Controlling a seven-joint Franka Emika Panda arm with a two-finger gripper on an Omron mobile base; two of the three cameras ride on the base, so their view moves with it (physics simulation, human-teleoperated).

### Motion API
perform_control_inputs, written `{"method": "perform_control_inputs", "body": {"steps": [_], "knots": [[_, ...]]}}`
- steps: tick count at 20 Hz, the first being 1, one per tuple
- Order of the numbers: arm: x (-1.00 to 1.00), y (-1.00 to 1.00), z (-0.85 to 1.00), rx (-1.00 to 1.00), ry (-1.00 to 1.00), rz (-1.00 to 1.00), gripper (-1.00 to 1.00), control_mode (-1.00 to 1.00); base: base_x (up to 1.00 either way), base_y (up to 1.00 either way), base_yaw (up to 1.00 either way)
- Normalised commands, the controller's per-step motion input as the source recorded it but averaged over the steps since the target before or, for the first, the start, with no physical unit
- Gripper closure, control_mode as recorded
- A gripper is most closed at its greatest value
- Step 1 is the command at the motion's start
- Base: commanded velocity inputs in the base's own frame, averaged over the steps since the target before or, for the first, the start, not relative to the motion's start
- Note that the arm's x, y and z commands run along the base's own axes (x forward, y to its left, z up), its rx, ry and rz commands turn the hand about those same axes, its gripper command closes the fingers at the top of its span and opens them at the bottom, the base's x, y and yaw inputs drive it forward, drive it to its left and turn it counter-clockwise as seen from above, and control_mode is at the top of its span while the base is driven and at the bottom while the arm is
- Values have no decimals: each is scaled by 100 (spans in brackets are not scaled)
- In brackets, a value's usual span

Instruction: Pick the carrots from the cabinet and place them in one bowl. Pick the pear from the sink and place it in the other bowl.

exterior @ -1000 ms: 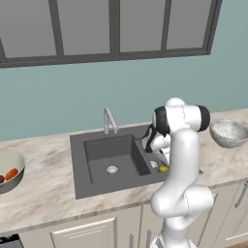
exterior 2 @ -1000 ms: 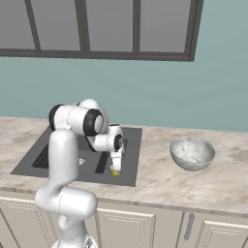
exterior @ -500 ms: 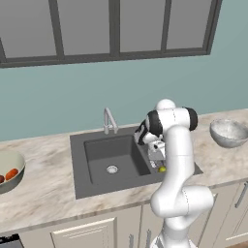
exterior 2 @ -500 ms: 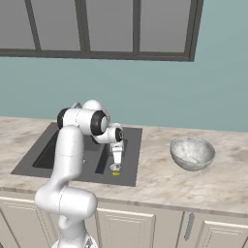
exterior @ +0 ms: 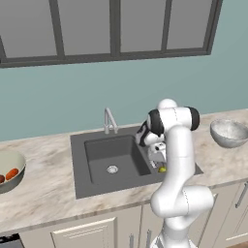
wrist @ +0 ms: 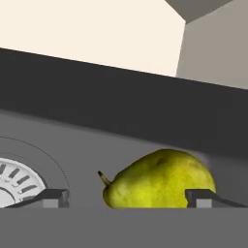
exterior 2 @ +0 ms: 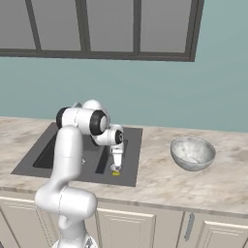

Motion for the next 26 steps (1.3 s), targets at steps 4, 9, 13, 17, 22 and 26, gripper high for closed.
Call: {"method": "perform_control_inputs", "body": {"steps": [4, 9, 13, 17, 22, 26], "knots": [[-83, -11, -19, -2, -22, 5, -100, -100, 0, 0, 0], [-65, -9, -23, -4, 8, 11, -100, -100, 0, 0, 0], [-47, 6, -28, 0, 29, 7, 100, -100, 0, 0, 0], [-21, 2, -8, -1, 15, 5, 100, -100, 0, 0, 0], [-23, 0, 0, -5, 0, 1, 100, -100, 0, 0, 0], [-25, -1, 50, -1, 0, 0, 100, -100, 0, 0, 0]]}}
